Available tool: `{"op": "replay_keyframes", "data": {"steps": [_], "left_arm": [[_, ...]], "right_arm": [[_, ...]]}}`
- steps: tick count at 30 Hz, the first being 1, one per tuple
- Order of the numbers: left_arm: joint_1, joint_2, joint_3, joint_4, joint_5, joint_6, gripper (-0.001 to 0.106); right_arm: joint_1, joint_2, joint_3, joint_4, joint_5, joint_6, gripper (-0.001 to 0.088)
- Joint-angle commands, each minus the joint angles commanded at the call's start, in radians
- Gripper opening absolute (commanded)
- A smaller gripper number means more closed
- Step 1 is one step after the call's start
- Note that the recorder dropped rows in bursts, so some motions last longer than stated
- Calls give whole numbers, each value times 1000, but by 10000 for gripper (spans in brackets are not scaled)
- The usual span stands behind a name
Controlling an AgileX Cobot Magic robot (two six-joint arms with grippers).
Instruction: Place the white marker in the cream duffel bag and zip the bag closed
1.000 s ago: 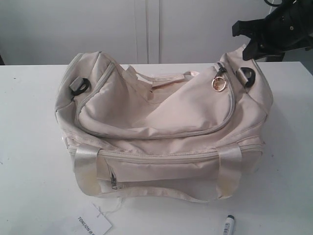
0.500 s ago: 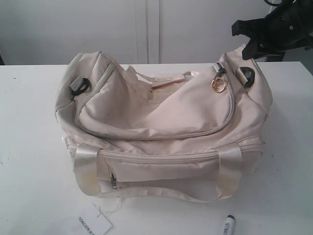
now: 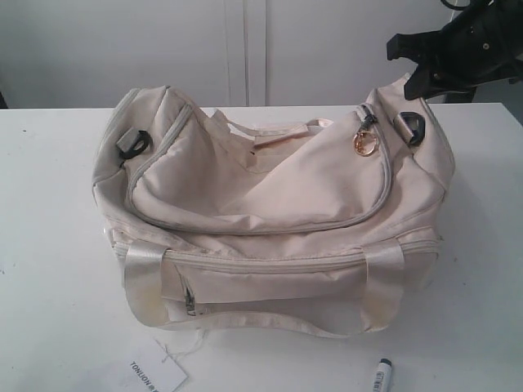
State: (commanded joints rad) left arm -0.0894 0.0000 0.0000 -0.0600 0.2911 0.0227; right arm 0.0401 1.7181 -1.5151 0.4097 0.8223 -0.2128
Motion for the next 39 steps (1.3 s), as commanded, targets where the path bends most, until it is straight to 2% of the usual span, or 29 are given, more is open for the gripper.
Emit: {"op": "replay_keyframes", "data": {"steps": [3, 8, 15, 23, 28, 30, 32, 36, 39], "left_arm": [[0, 0, 0, -18, -23, 0, 0], [0, 0, 0, -171, -124, 0, 0], [0, 0, 0, -305, -203, -4, 0], [0, 0, 0, -332, -291, -23, 0], [0, 0, -62, -324, -200, 9, 0], [0, 0, -124, -324, -81, 45, 0], [0, 44, -183, -331, 1, 43, 0], [0, 185, -280, -331, 79, 73, 0], [0, 266, -320, -336, 157, 110, 0]], "right_arm": [[0, 0, 0, 0, 0, 0, 0], [0, 0, 0, 0, 0, 0, 0], [0, 0, 0, 0, 0, 0, 0], [0, 0, 0, 0, -2, 0, 0], [0, 0, 0, 0, -2, 0, 0], [0, 0, 0, 0, -2, 0, 0], [0, 0, 0, 0, -2, 0, 0], [0, 0, 0, 0, -2, 0, 0], [0, 0, 0, 0, -2, 0, 0]]}}
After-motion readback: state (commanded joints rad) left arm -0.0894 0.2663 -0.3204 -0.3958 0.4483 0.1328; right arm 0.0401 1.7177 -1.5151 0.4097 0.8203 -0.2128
